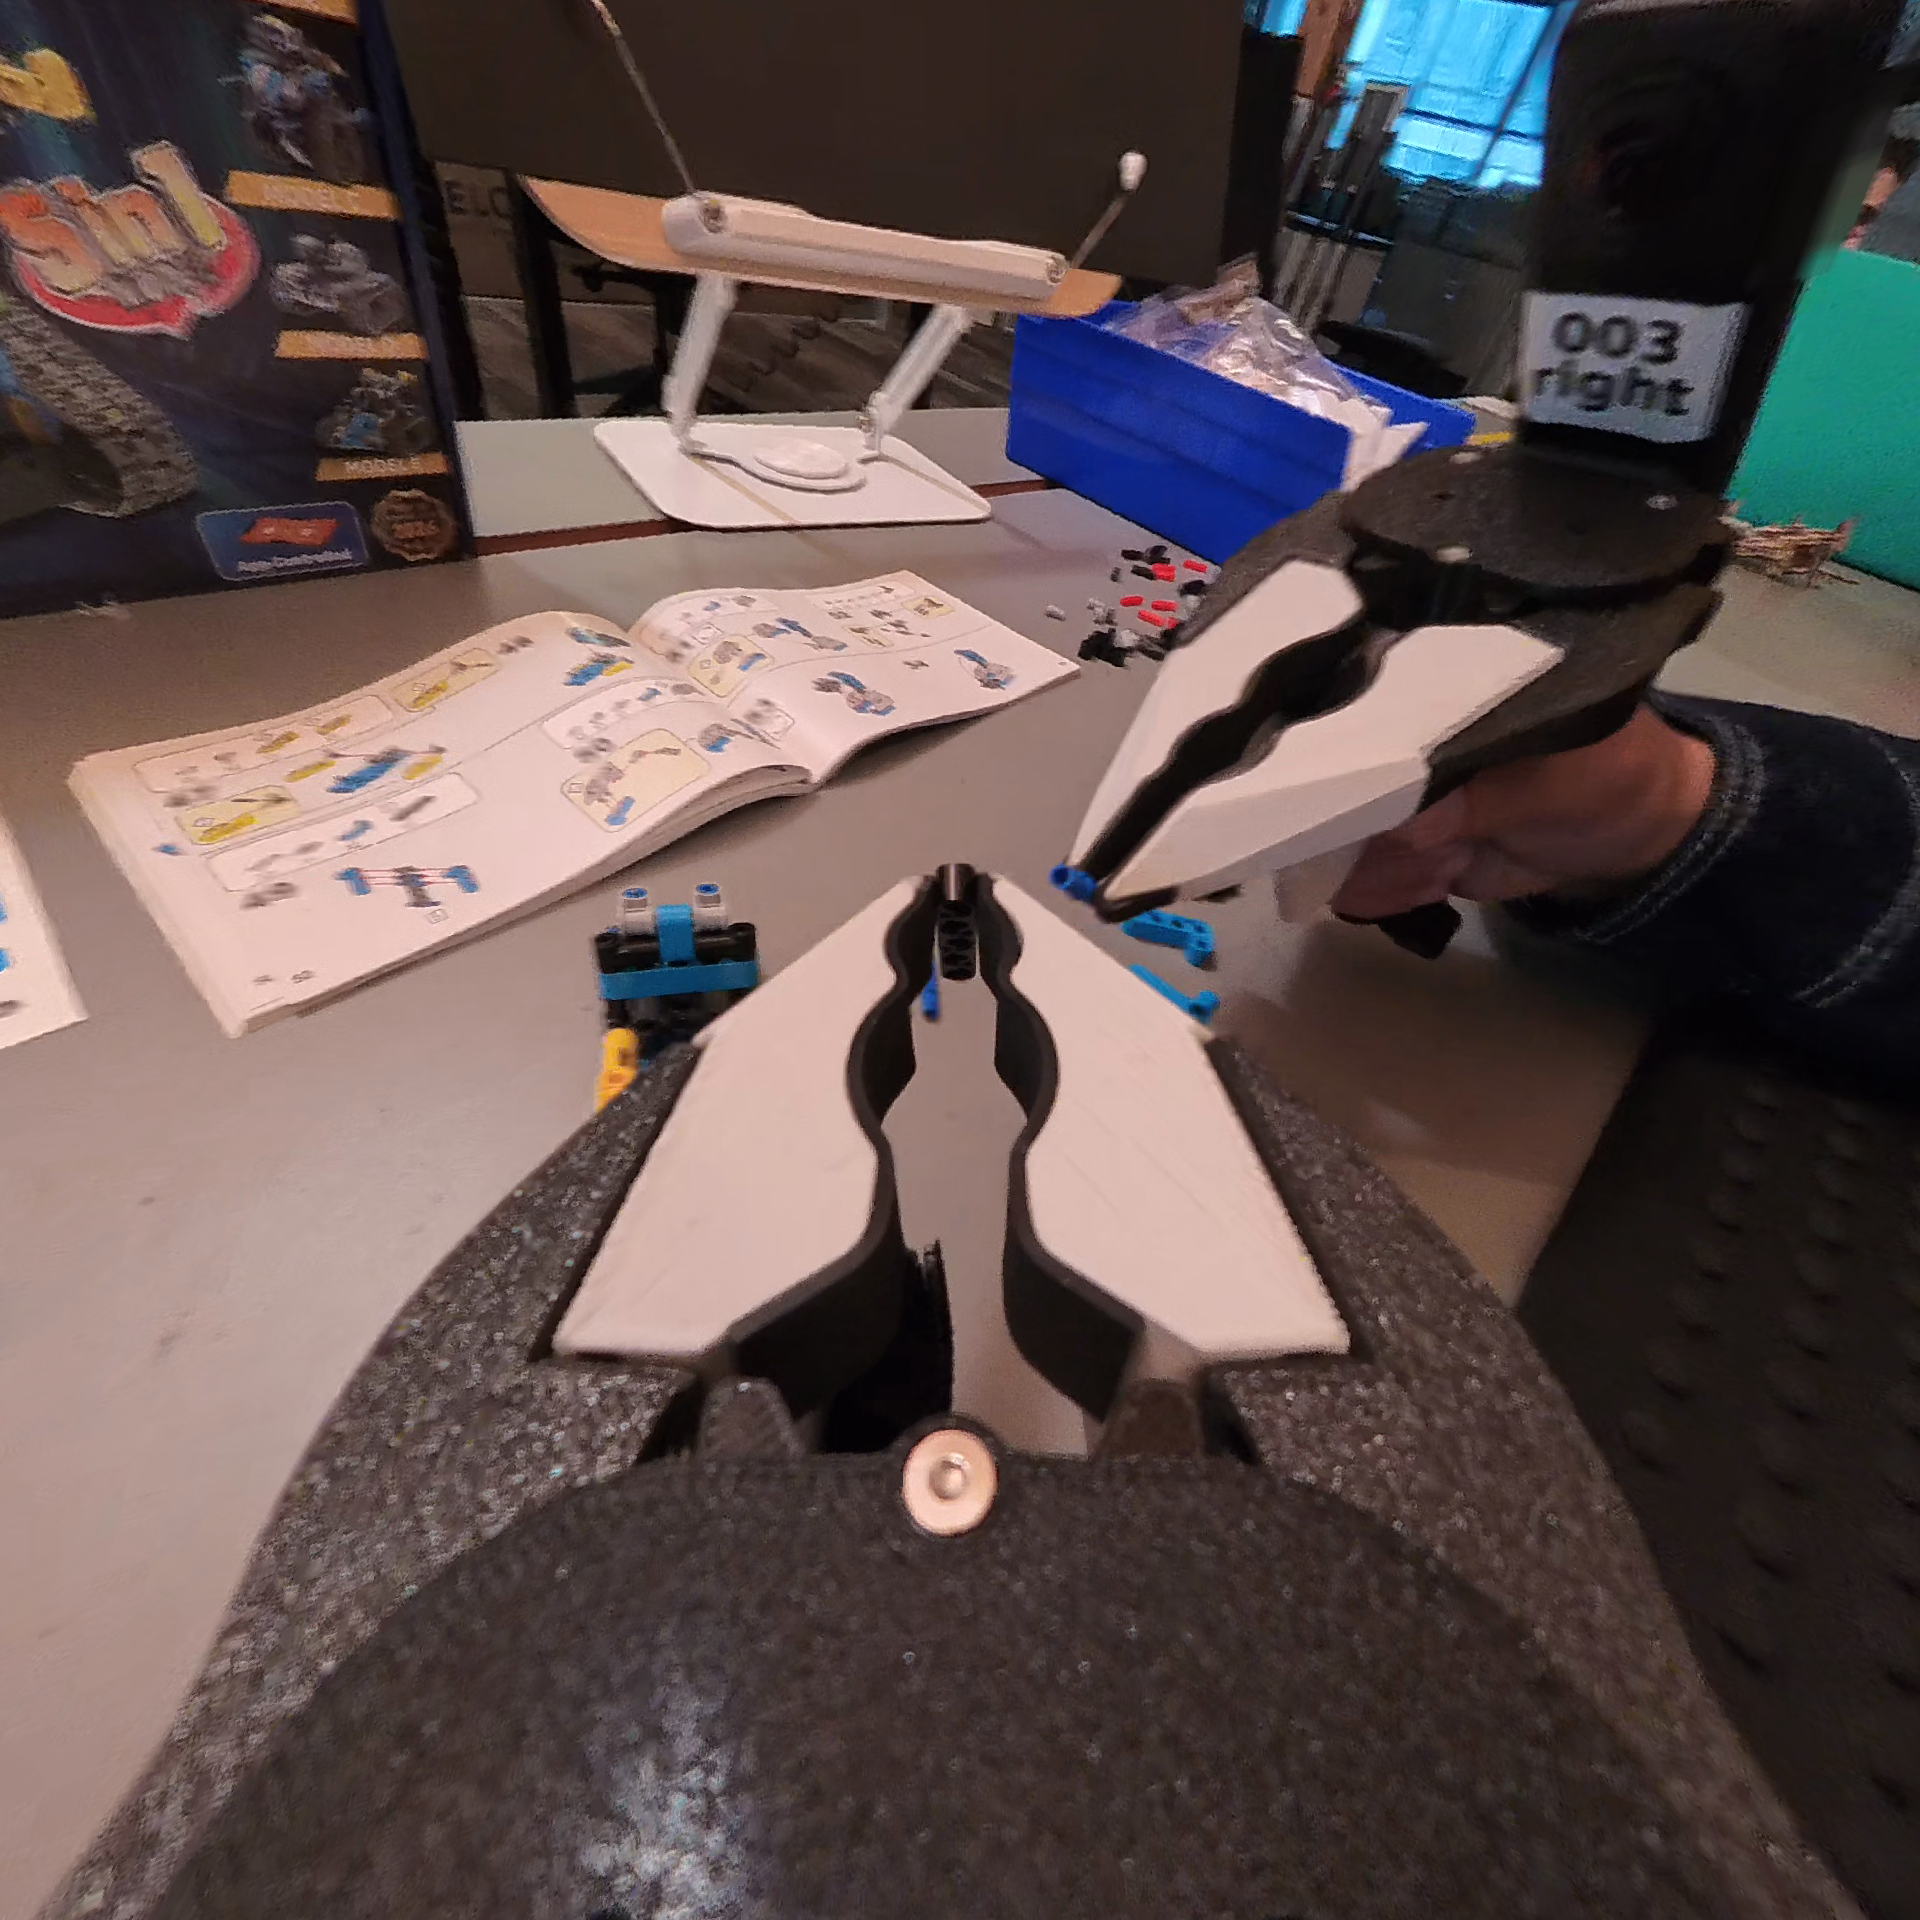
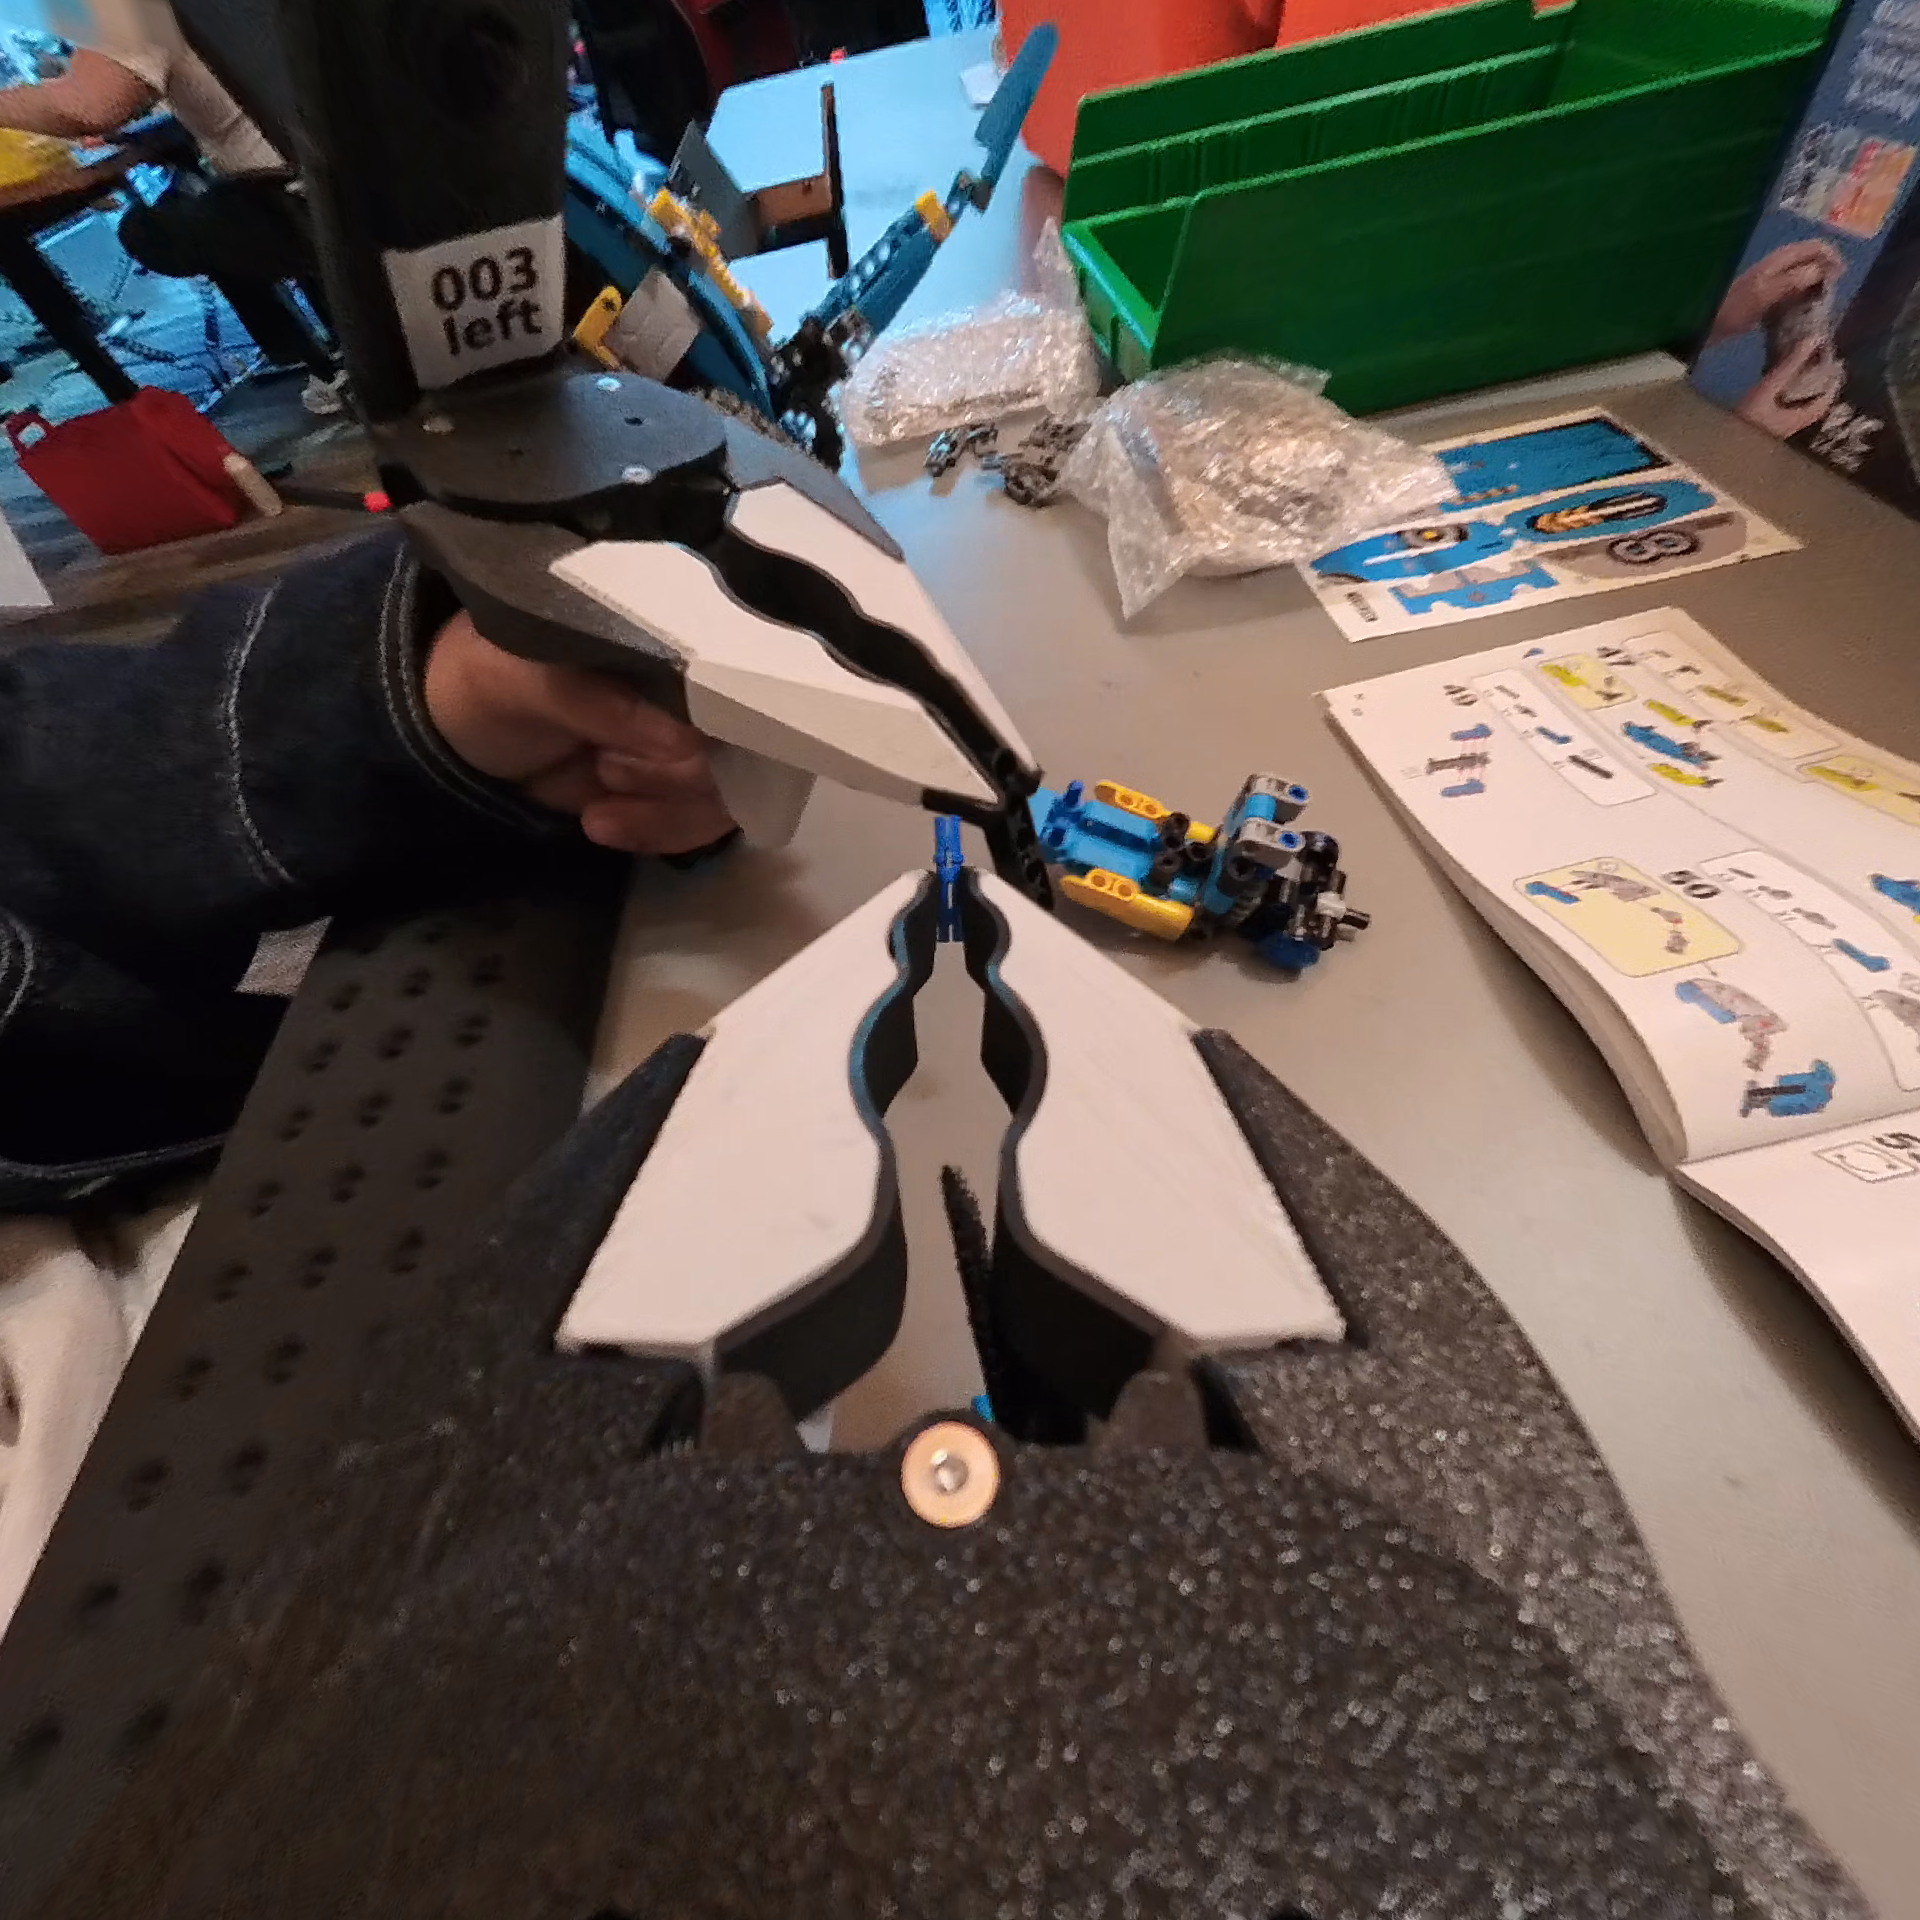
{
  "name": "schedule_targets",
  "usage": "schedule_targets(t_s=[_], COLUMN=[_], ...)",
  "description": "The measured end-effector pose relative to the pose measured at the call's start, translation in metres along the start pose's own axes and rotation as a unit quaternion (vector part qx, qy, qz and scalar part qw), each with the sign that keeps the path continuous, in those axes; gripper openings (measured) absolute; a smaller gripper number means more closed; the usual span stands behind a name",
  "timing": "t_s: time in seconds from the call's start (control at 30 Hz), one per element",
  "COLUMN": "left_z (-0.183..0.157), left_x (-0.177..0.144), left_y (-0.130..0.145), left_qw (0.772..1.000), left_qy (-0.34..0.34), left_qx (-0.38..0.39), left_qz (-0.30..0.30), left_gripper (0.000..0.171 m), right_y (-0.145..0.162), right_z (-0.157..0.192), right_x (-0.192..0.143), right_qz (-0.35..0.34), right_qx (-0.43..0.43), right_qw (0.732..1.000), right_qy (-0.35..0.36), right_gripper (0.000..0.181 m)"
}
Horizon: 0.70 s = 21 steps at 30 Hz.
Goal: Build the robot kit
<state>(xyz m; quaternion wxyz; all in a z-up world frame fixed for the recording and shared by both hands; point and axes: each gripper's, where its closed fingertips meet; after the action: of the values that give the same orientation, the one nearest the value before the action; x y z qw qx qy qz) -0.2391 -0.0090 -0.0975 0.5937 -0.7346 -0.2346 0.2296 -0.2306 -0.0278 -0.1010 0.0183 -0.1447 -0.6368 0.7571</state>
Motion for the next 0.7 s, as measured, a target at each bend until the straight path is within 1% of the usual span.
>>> schedule_targets(t_s=[0.03,0.1,0.13,0.2,0.27,0.33,0.47,0.57,0.7], left_z=[0.002,-0.007,-0.01,-0.011,-0.013,-0.014,-0.015,-0.013,-0.008], left_x=[-0.001,0.001,0.003,0.005,0.004,0.004,0.007,0.008,0.012], left_y=[-0.002,-0.002,0.001,0.004,0.003,0.002,0.009,0.011,0.019], left_qw=[1.0,1.0,1.0,0.999,0.999,0.999,0.998,0.996,0.984], left_qy=[-0.008,0.018,0.018,0.012,0.017,0.014,0.01,-0.007,-0.049], left_qx=[0.005,-0.002,0.008,0.031,0.029,0.045,0.062,0.087,0.159], left_qz=[-0.006,-0.005,0.002,0.009,0.007,0.006,0.024,0.03,0.058], left_gripper=[0.007,0.007,0.007,0.007,0.007,0.007,0.007,0.007,0.007], right_y=[-0.002,-0.007,-0.006,0.002,0.002,0.002,0.01,0.011,0.02], right_z=[-0.003,-0.001,0.0,-0.002,-0.001,0.0,-0.002,-0.004,-0.01], right_x=[-0.002,-0.002,-0.001,0.002,0.001,0.001,0.0,0.001,0.003], right_qz=[-0.004,-0.02,-0.016,0.009,0.011,0.014,0.039,0.046,0.069], right_qx=[-0.006,-0.001,0.002,-0.021,-0.029,-0.034,-0.069,-0.084,-0.096], right_qw=[1.0,1.0,1.0,1.0,0.999,0.999,0.997,0.995,0.991], right_qy=[0.01,0.004,0.003,0.012,0.013,0.013,0.025,0.038,0.064], right_gripper=[0.003,0.003,0.003,0.004,0.004,0.004,0.004,0.004,0.004])
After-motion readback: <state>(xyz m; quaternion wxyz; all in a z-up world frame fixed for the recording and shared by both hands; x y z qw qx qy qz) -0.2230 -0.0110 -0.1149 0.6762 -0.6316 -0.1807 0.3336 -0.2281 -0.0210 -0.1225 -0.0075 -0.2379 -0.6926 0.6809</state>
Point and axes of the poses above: each gripper's, where its closed fingertips meet, x out along the fingers, y out of its underside, z = x × y across the jaws, and after that the axes turned 10 degrees about -z, right-handed
